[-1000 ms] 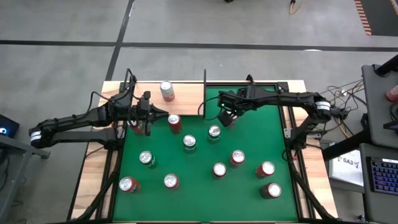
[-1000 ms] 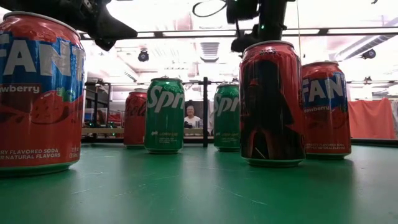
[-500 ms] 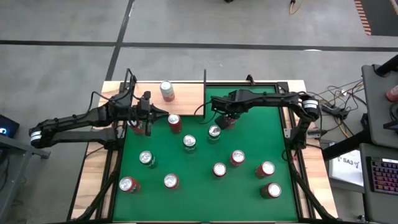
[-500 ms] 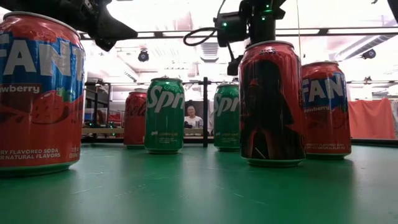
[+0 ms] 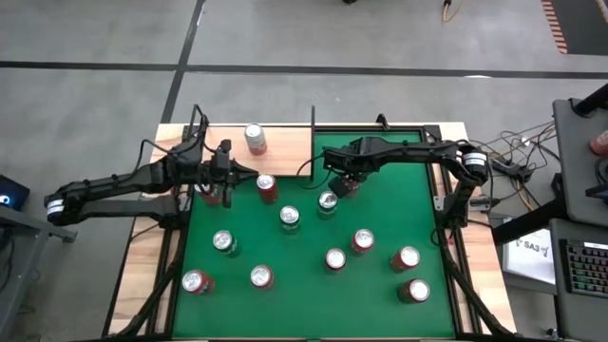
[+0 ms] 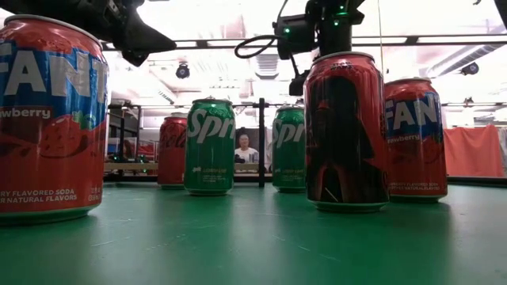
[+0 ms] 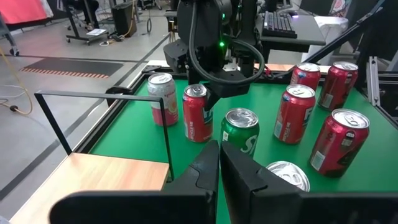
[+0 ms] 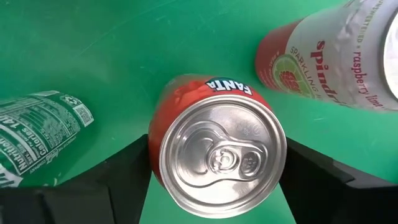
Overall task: Place canned beverage on shelf
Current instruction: Put the red soda can on the shelf
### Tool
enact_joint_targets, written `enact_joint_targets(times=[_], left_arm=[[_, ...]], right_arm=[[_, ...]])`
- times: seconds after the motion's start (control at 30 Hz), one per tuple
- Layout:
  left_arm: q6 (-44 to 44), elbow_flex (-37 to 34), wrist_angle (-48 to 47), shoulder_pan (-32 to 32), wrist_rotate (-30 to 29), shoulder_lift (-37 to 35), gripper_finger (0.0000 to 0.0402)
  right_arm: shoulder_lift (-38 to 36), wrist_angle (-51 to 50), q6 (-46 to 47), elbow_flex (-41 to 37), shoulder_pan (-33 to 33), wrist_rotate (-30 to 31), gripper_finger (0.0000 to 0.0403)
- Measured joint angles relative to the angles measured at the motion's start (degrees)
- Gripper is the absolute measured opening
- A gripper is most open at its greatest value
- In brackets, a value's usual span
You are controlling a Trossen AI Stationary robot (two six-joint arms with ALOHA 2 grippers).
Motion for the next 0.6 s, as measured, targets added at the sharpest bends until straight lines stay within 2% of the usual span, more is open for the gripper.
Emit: enact_joint_targets(times=[0.13,0.33,0.5,0.6], left_arm=[[-1.0,0.0,0.8,0.0,0.0,0.0,0.0000],[-1.3,0.0,3.6,0.0,0.0,0.0,0.0000],[-1.3,0.0,5.0,0.0,0.1,0.0,0.0005],[-1.2,0.0,6.0,0.0,0.1,0.0,0.0022]], right_arm=[[-2.3,-2.8,0.0,0.4,0.0,0.2,0.0282],[-8.0,-4.6,0.0,3.9,0.4,3.6,0.0282],[-13.3,-4.0,-0.4,7.0,2.3,7.3,0.0282],[-16.4,-0.1,-2.5,7.6,4.3,9.5,0.0282]])
